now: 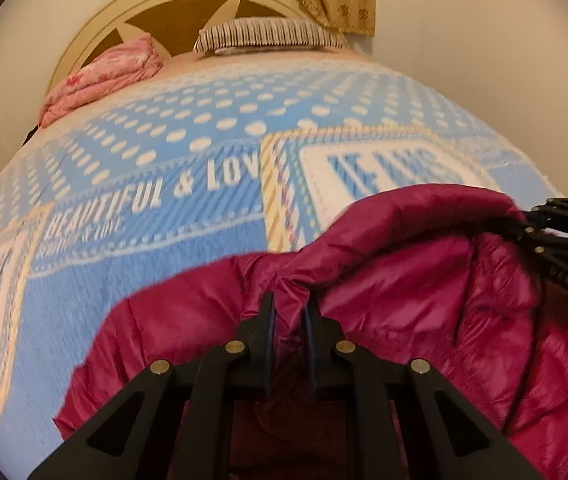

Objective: Fold large clothes
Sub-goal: 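Grasp the folded jacket edge with the left tool while the right tool grips it too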

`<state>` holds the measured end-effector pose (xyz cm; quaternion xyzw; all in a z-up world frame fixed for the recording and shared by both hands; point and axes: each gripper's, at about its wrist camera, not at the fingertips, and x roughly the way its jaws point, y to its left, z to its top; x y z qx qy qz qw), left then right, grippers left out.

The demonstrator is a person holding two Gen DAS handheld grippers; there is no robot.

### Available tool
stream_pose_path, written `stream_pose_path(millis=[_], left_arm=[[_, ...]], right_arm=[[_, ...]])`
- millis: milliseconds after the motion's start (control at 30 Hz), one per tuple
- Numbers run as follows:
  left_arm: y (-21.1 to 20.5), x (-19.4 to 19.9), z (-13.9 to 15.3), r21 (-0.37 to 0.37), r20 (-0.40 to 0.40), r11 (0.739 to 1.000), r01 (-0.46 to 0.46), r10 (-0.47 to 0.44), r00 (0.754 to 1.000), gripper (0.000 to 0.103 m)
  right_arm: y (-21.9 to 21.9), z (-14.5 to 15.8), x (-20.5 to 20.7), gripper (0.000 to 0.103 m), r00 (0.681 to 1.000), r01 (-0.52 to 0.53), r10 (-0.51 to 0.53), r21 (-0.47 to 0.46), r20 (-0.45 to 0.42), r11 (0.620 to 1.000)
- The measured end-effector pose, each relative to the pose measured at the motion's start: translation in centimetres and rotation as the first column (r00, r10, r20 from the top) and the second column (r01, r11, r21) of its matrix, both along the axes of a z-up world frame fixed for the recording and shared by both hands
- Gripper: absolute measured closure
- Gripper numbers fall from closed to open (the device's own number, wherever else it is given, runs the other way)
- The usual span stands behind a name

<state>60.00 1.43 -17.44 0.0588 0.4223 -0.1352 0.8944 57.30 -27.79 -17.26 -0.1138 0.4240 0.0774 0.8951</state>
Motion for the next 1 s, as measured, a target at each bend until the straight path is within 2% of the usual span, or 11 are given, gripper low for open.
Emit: stream_pose_path(millis=[200, 300, 333, 400, 433, 467, 567, 633, 733, 833, 1000], left_arm=[[0.0, 0.1, -1.0, -0.014, -0.016, 1.000, -0.009, 0.008, 1.000, 0.090], [0.2, -0.1, -1.2, -0.027, -0.009, 1.000, -0.007, 0.007, 1.000, 0.090], [0.3, -0.1, -1.3, -0.035, -0.008, 0.999, -0.008, 0.008, 1.000, 0.090], [0.6, -0.2, -1.3, -0.046, -0.002, 0.999, -0.012, 0.012, 1.000, 0.090], [0.6, -0.2, -1.3, -0.046, 0.001, 0.999, -0.013, 0.013, 1.000, 0.090], [0.5, -0.2, -1.3, -0.042, 0.004, 0.999, -0.012, 0.013, 1.000, 0.090], [0.3, -0.4, -1.5, -0.021, 0.014, 1.000, -0.011, 0.011, 1.000, 0.090], [0.1, -0.5, -1.6, -0.008, 0.022, 1.000, -0.008, 0.008, 1.000, 0.090], [0.1, -0.7, -1.5, -0.001, 0.034, 1.000, -0.003, 0.003, 0.999, 0.090], [0.3, -2.1, 0.2, -0.006, 0.098, 1.000, -0.019, 0.019, 0.995, 0.090], [1.6, -4.4, 5.0, -0.154, 0.178, 0.988, -0.016, 0.043, 0.983, 0.089]], right_arm=[[0.0, -1.2, -0.9, 0.089, 1.000, -0.024, 0.023, -0.040, -0.017, 0.999], [-0.5, -0.6, -1.9, 0.086, 0.997, -0.071, 0.071, 0.000, -0.039, 0.998], [-0.8, -0.3, -2.3, 0.080, 0.996, -0.079, 0.079, 0.006, -0.042, 0.997], [-1.5, 1.1, -3.3, 0.060, 0.997, -0.079, 0.080, 0.031, -0.017, 0.996], [-1.8, 1.8, -3.7, 0.045, 0.997, -0.073, 0.073, 0.051, 0.004, 0.996], [-1.9, 2.4, -4.0, 0.040, 0.998, -0.063, 0.061, 0.073, 0.026, 0.995], [-2.2, 4.2, -3.7, 0.040, 0.998, 0.005, -0.017, 0.168, 0.066, 0.986], [-1.6, 4.9, -2.2, 0.041, 0.996, 0.048, -0.063, 0.236, 0.056, 0.971], [0.3, 5.2, 0.8, 0.042, 0.995, 0.080, -0.094, 0.286, 0.035, 0.955], [2.8, 3.9, 3.6, 0.042, 0.997, 0.081, -0.079, 0.226, -0.016, 0.971], [3.7, 1.5, 2.5, 0.046, 0.997, 0.035, -0.023, 0.193, -0.067, 0.981]])
